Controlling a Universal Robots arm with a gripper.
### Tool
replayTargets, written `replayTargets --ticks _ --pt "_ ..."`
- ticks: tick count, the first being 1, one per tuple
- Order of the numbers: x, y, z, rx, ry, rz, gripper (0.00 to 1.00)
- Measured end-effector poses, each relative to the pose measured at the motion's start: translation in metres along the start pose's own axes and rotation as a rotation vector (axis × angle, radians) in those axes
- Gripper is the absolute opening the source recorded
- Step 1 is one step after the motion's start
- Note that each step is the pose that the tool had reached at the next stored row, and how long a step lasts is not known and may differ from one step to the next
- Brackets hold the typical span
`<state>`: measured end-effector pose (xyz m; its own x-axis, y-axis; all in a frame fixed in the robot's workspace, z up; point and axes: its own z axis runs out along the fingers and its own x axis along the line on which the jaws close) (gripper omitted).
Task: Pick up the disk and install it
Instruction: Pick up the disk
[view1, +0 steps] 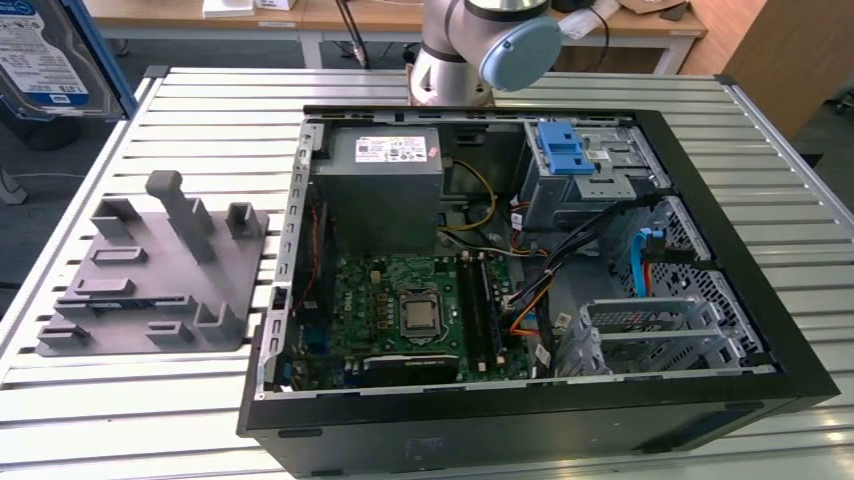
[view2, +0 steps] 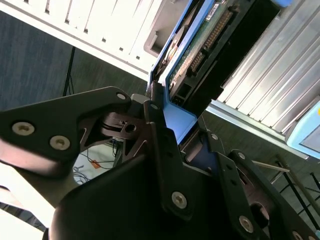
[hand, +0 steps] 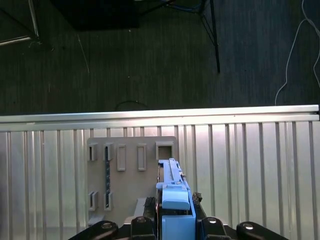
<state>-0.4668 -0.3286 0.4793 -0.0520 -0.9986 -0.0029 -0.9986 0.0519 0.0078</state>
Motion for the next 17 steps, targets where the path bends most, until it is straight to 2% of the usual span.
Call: replayTargets --ticks 4,11,17 --pt "-0.0001 -0.0003 -0.0002 -0.0002 0.0000 0.000 0.37" --pt "-0.0005 -0.0102 -0.0002 -0.0001 0.0000 0.000 0.37" --pt "-0.0006 -0.0126 -0.0002 -0.0001 0.0000 0.000 0.37"
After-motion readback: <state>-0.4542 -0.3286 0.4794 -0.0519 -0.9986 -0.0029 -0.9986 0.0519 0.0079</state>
